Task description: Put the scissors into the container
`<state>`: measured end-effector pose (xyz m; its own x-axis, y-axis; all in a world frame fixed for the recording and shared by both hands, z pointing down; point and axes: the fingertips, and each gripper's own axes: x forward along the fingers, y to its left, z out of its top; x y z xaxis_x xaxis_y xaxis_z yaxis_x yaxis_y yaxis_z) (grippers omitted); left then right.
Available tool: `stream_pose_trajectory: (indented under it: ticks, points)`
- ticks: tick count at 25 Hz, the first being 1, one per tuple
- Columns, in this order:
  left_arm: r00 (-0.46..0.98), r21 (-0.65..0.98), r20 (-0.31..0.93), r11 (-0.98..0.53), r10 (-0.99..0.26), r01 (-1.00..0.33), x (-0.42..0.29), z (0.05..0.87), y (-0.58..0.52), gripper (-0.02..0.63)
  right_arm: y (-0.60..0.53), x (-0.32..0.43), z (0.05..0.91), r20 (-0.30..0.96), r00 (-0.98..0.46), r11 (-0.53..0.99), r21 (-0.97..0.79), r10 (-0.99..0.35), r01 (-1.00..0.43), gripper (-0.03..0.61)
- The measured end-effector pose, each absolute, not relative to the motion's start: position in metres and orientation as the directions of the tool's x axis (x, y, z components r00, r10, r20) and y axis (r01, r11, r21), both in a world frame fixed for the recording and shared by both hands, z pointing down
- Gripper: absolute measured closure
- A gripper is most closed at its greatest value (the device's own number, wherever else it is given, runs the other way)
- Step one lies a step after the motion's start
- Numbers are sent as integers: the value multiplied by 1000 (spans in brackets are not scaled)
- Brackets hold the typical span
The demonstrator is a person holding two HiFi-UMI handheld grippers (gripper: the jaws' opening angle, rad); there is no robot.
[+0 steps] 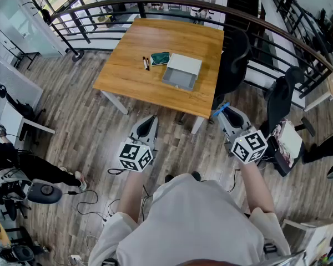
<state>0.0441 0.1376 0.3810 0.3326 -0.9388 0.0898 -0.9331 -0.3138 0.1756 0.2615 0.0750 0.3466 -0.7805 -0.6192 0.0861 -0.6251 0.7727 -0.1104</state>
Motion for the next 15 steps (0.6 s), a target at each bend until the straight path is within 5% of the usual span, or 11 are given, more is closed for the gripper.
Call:
stream_pose_trajectory:
  ticks: [15]
  points:
    - [344,178,90,-325,-935,-929,31,388,147,620,84,246,352,75,-772,764,-110,-631,-636,497]
